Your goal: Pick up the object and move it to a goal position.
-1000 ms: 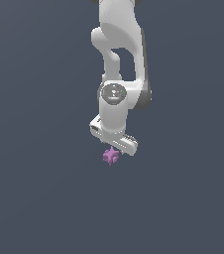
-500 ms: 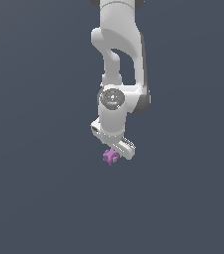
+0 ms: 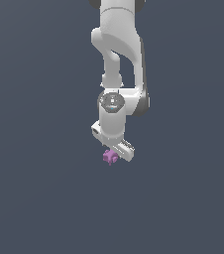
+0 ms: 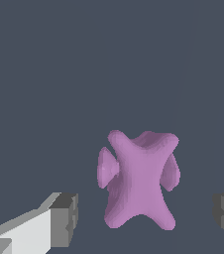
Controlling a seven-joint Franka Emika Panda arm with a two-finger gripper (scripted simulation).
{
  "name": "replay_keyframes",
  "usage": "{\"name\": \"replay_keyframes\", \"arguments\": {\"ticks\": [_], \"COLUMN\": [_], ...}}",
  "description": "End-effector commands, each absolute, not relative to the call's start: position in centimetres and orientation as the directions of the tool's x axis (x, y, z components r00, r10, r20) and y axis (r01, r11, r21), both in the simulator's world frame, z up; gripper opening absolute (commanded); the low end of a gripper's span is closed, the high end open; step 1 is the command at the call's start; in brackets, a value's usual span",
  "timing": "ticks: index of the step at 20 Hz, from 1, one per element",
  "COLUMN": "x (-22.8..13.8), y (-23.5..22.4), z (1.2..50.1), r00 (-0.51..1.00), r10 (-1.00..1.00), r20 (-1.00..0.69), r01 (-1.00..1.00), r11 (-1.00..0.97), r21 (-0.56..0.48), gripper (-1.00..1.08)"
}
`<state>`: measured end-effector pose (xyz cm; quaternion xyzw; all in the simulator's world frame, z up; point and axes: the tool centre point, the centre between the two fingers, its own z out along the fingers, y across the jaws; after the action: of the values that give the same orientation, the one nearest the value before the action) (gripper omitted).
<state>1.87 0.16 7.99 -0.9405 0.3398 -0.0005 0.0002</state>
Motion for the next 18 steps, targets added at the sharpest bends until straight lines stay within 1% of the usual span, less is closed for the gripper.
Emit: {"name": "replay_keyframes", "arguments": {"ticks": [1,5,10,11,18], "x": [1.8,1.7,1.9,1.9,1.9], "y": [0.1,0.1,0.2,0.2,0.2], "z": [6.7,4.8,4.2,4.2,4.2], "r00": [0.768,0.767,0.767,0.767,0.767], "r10": [-0.64,-0.642,-0.642,-0.642,-0.642], "r20": [0.0,0.0,0.0,0.0,0.0], "r01": [-0.64,-0.642,-0.642,-0.642,-0.642], "r11": [-0.768,-0.767,-0.767,-0.767,-0.767], "r21": [0.0,0.0,0.0,0.0,0.0], "gripper": [1.0,1.0,1.0,-1.0,-1.0]}}
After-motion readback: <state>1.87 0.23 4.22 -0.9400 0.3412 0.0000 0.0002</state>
